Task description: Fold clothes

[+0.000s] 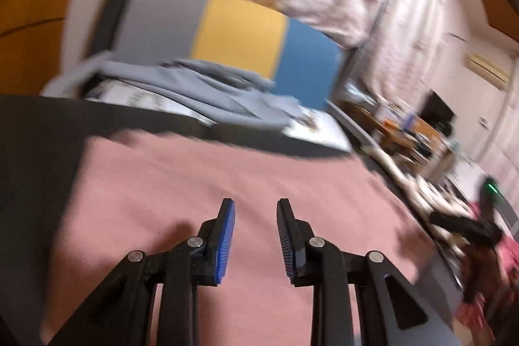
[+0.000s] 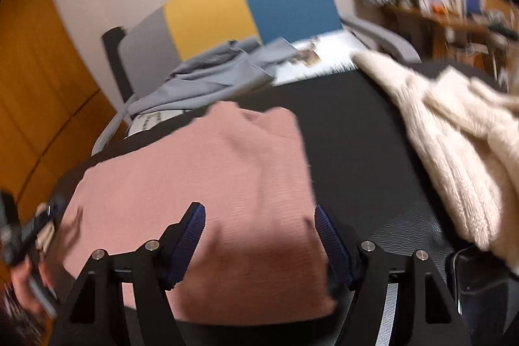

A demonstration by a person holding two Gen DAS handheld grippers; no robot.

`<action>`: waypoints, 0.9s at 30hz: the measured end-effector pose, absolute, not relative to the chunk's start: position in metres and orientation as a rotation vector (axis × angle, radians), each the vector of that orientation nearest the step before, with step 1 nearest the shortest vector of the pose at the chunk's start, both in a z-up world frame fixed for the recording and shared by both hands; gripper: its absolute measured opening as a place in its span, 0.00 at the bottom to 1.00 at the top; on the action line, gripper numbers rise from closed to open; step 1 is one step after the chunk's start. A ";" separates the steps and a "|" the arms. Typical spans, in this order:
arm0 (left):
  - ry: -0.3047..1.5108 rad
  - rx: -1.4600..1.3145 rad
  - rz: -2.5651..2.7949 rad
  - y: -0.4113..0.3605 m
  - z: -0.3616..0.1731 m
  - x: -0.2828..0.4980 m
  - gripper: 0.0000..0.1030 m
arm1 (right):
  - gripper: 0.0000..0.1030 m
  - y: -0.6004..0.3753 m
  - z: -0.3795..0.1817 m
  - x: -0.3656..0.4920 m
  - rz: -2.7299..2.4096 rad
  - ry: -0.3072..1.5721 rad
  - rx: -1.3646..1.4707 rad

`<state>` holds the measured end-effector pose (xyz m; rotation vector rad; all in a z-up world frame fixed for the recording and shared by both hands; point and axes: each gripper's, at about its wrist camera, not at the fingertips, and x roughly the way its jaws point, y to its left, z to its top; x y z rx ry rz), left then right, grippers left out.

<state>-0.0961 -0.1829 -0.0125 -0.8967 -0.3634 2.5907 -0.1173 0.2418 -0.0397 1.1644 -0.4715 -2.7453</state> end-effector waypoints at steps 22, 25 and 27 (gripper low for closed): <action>-0.184 -1.104 2.553 -0.103 -0.054 -0.035 0.26 | 0.21 0.254 -0.099 -0.158 -2.477 -0.819 1.322; -0.094 -1.108 2.584 -0.095 -0.051 -0.031 0.26 | 0.20 0.259 -0.090 -0.156 -2.446 -0.937 1.291; -0.112 -1.094 2.581 -0.099 -0.048 -0.028 0.26 | 0.20 0.261 -0.079 -0.155 -2.412 -1.031 1.247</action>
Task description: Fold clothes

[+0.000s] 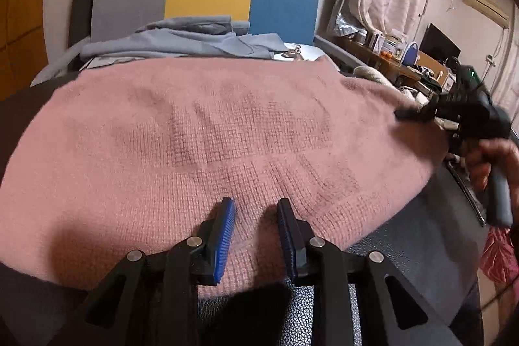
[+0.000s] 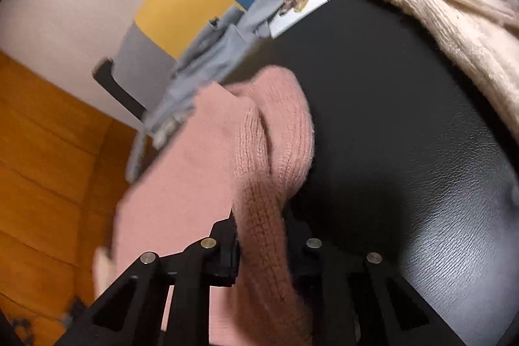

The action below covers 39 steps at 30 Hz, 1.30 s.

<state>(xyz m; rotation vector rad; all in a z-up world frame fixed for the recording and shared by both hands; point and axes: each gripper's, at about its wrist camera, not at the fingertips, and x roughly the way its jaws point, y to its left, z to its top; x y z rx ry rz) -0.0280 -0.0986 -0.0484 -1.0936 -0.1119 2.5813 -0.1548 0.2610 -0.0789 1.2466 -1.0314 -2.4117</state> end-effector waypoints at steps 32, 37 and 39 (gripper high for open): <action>-1.001 -0.880 2.577 -0.347 -0.074 0.002 0.29 | 0.11 -0.195 -0.008 -0.190 -2.125 -0.277 1.408; -1.026 -0.866 2.561 -0.352 -0.077 0.002 0.28 | 0.11 -0.235 -0.058 -0.170 -2.080 -0.172 1.493; -1.022 -0.864 2.561 -0.352 -0.077 0.001 0.28 | 0.17 -0.236 -0.055 -0.167 -2.093 -0.152 1.471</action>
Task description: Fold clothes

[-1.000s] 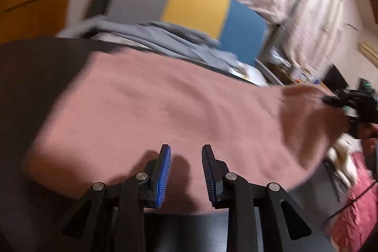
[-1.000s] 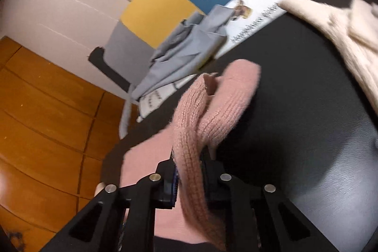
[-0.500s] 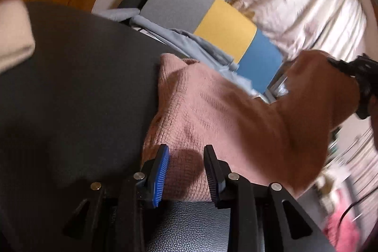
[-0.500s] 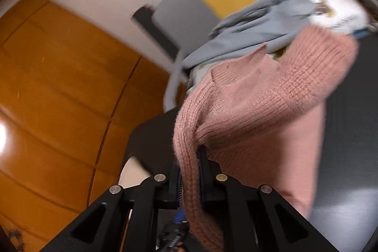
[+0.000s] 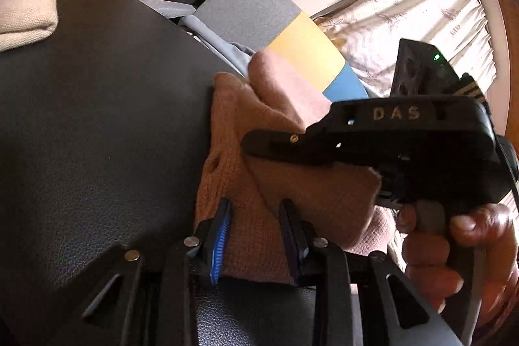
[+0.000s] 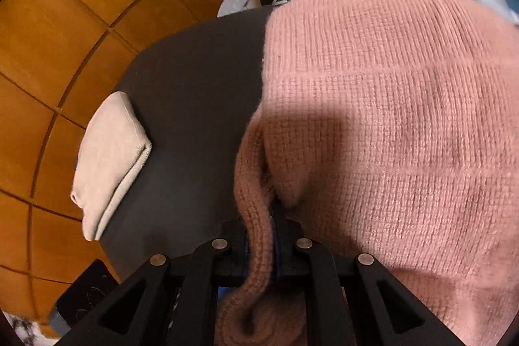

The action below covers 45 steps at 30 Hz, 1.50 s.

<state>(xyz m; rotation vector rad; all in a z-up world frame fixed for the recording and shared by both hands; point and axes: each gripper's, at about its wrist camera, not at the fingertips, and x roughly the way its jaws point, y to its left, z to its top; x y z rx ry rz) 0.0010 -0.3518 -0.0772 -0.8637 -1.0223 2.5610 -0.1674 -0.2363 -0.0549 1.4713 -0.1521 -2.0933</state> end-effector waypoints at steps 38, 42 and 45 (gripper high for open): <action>-0.762 -0.906 2.532 -0.351 -0.023 -0.018 0.13 | 0.60 -0.062 -0.022 -0.037 -2.370 0.285 1.027; -0.774 -0.886 2.535 -0.358 -0.019 -0.017 0.10 | 0.60 -0.055 -0.042 -0.025 -2.410 0.445 1.019; -0.786 -0.913 2.518 -0.356 -0.020 -0.018 0.09 | 0.51 -0.060 -0.053 -0.026 -2.450 0.551 0.984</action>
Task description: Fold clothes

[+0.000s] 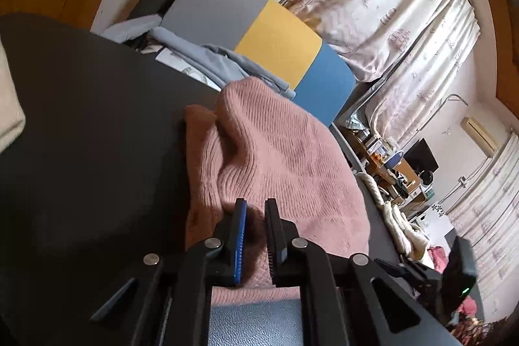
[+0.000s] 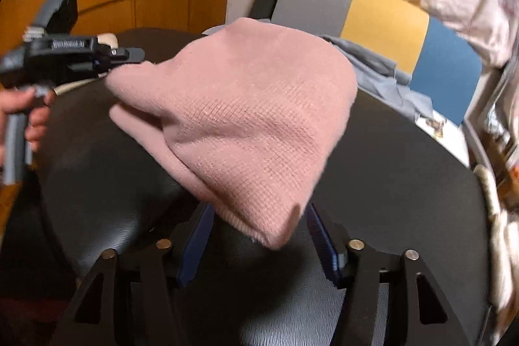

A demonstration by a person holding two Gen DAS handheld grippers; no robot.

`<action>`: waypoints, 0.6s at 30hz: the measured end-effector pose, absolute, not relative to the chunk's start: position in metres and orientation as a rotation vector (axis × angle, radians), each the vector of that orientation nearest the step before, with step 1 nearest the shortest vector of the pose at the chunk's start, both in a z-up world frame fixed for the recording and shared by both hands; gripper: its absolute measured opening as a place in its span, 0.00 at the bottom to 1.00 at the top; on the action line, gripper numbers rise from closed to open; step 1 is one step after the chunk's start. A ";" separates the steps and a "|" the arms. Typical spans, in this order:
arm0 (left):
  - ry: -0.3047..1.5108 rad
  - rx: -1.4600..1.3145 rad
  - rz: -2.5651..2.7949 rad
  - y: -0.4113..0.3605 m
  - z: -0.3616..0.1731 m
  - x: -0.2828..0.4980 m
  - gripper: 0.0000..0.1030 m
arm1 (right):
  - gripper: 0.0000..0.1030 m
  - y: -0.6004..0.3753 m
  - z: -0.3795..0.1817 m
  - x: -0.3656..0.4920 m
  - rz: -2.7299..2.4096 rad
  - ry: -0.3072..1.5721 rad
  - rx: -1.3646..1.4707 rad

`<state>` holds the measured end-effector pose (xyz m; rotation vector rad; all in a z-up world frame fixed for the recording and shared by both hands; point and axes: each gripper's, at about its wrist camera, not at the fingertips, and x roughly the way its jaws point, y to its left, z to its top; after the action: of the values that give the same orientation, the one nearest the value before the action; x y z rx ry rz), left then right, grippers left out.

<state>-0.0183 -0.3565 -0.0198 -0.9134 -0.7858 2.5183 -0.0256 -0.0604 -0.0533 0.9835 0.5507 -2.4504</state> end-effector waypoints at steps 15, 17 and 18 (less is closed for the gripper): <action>-0.712 -1.156 2.382 -0.323 -0.035 -0.040 0.66 | 0.37 -0.075 -0.070 -0.033 -2.557 0.781 0.827; -0.738 -1.169 2.381 -0.323 -0.036 -0.044 0.59 | 0.37 -0.080 -0.077 -0.039 -2.555 0.827 0.831; -0.753 -1.156 2.383 -0.323 -0.035 -0.045 0.38 | 0.32 -0.079 -0.079 -0.042 -2.554 0.824 0.837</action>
<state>-0.0452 -0.3234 -0.0349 -1.1561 -0.7533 2.3831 -0.0423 -0.0795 -0.0794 0.8367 0.8244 -2.5537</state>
